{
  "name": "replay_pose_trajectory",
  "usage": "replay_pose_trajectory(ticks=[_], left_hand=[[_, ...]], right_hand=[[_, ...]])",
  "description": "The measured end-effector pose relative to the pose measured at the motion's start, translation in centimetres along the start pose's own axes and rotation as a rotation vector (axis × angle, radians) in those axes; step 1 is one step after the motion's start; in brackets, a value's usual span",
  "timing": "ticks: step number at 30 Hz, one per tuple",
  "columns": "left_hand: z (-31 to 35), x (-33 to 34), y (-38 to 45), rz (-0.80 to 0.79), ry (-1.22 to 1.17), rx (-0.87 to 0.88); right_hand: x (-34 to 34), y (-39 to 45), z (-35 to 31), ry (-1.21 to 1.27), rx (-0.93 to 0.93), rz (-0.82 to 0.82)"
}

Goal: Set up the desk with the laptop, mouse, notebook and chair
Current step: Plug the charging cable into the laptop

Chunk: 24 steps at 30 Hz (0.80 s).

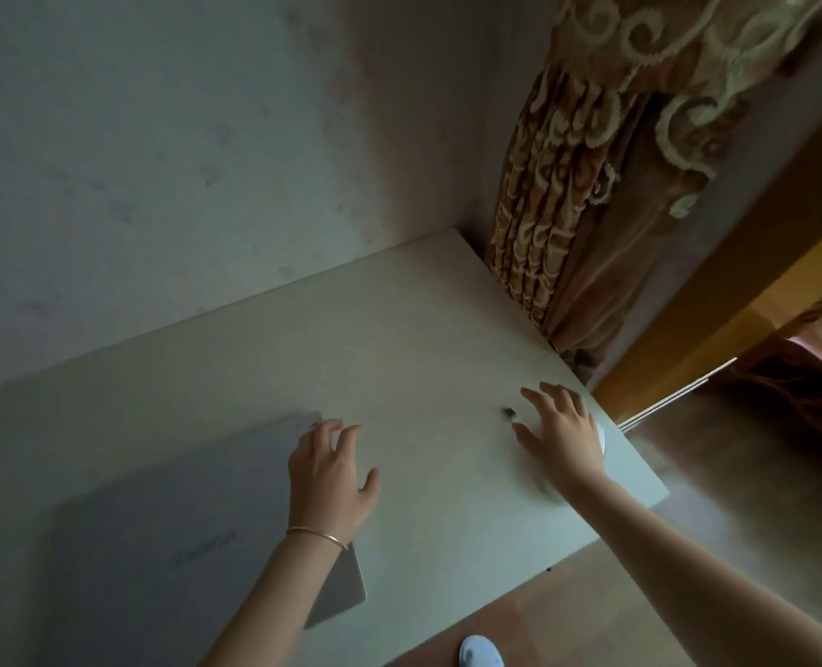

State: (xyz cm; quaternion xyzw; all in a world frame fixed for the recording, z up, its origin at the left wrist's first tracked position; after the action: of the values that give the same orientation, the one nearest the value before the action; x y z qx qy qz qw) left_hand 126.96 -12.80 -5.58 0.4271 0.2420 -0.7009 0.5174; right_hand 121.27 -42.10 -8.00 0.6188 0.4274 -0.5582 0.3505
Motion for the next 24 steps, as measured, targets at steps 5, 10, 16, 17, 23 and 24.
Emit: replay_pose_trajectory(ticks=[5, 10, 16, 17, 23, 24], left_hand=[[1.0, 3.8, 0.0, -0.064, 0.016, -0.033], [0.2, 6.9, 0.1, -0.108, 0.066, -0.081], [-1.0, 7.4, -0.4, -0.110, 0.091, -0.091], [-1.2, 7.3, -0.5, -0.110, 0.087, -0.092], [-2.8, 5.4, -0.6, -0.023, 0.042, -0.130], [-3.3, 4.9, -0.7, -0.007, 0.042, -0.143]], right_hand=[[2.2, 2.5, 0.3, -0.119, 0.008, -0.034], [3.8, 3.4, 0.3, -0.198, 0.045, -0.038], [4.3, 3.6, 0.5, -0.195, 0.051, -0.005], [4.3, 3.7, 0.5, -0.183, 0.045, -0.002], [3.9, 3.4, -1.3, -0.035, -0.009, 0.067], [3.9, 3.4, -2.2, 0.003, -0.034, 0.079]])
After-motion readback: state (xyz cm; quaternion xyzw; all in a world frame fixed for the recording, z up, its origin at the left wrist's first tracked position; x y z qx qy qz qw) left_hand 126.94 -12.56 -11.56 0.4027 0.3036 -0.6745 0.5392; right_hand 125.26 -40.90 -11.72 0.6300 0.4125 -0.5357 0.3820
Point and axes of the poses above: each hand's wrist, its own y-axis towards the middle knuckle, its own x-axis out of the palm, z = x × y, the point moved 8 cm from there along y, towards the middle knuckle, and after that the axes turned 12 degrees about -y, right-handed, at the moved point
